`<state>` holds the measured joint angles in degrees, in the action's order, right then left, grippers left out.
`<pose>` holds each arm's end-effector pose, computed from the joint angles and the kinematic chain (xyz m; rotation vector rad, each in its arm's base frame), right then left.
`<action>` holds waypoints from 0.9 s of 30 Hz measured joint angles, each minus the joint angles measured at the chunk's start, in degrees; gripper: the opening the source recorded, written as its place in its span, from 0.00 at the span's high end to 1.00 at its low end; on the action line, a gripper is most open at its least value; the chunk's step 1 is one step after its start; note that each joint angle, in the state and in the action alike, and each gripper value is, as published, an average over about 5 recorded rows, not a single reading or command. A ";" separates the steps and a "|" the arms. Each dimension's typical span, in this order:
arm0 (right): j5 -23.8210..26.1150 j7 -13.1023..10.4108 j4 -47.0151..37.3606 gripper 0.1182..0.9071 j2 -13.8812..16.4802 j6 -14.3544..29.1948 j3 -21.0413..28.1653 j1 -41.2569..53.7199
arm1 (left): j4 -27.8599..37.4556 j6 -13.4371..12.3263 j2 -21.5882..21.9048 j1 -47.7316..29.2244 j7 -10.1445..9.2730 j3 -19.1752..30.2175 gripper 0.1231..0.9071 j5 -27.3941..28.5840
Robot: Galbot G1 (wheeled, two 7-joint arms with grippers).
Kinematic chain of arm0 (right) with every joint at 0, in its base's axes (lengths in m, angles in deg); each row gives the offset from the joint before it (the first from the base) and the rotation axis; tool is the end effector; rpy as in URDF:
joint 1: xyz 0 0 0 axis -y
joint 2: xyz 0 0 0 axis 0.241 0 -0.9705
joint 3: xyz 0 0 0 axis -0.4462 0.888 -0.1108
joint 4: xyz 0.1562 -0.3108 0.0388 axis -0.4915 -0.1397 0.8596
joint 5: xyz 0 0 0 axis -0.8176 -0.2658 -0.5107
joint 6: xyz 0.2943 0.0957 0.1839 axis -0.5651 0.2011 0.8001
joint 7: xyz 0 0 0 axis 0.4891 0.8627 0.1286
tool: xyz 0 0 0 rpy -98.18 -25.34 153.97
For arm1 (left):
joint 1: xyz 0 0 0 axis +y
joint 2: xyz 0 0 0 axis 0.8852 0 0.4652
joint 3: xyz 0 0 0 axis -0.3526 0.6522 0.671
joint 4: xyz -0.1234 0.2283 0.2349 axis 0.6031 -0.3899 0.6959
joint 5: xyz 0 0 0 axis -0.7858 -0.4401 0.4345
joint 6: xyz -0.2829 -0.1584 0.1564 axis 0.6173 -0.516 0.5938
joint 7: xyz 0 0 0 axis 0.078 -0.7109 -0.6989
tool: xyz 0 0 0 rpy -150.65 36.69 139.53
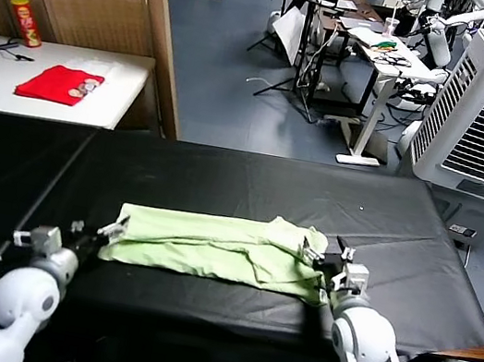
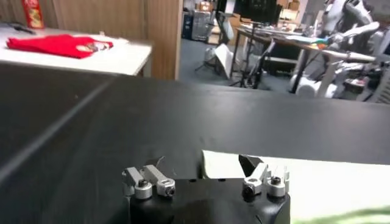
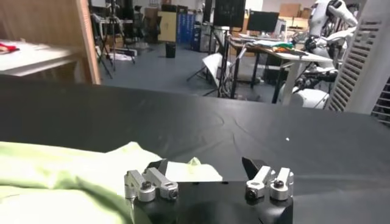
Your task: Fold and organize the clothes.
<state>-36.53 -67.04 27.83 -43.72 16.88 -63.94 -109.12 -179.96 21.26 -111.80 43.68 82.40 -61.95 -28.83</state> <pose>0.3167 -0.0317 -0.2766 0.1831 -2.8171 0.1187 0.2733 0.1304 -0.2993 -0.0059 -2.6933 0.1962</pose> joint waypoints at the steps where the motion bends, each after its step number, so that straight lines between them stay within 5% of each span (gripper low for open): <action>1: -0.05 -0.03 0.39 0.14 0.01 -0.06 0.01 -0.16 | -0.08 -0.04 -0.33 0.52 0.02 0.04 0.14 0.13; 6: -0.06 -0.11 1.49 0.14 0.16 -0.10 -0.12 -0.91 | -0.18 -0.36 -1.68 1.87 0.17 0.63 0.29 1.51; 15: 2.01 -0.12 1.61 0.14 -0.68 0.77 0.19 -1.22 | -1.35 -0.16 -2.39 1.91 0.58 1.61 0.90 4.14; 21: 2.52 -0.18 2.29 0.14 -1.26 0.88 0.10 -1.37 | -1.44 -0.51 -1.11 1.71 0.74 0.77 0.93 11.98; 27: 2.52 -0.23 3.54 0.14 -1.06 0.89 -0.78 -2.22 | 0.26 -3.79 4.67 3.33 1.56 -2.69 0.94 21.86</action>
<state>-34.01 -67.27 31.37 -44.78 17.78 -64.72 -111.34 -179.70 17.47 -107.13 47.01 83.96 -64.65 -6.97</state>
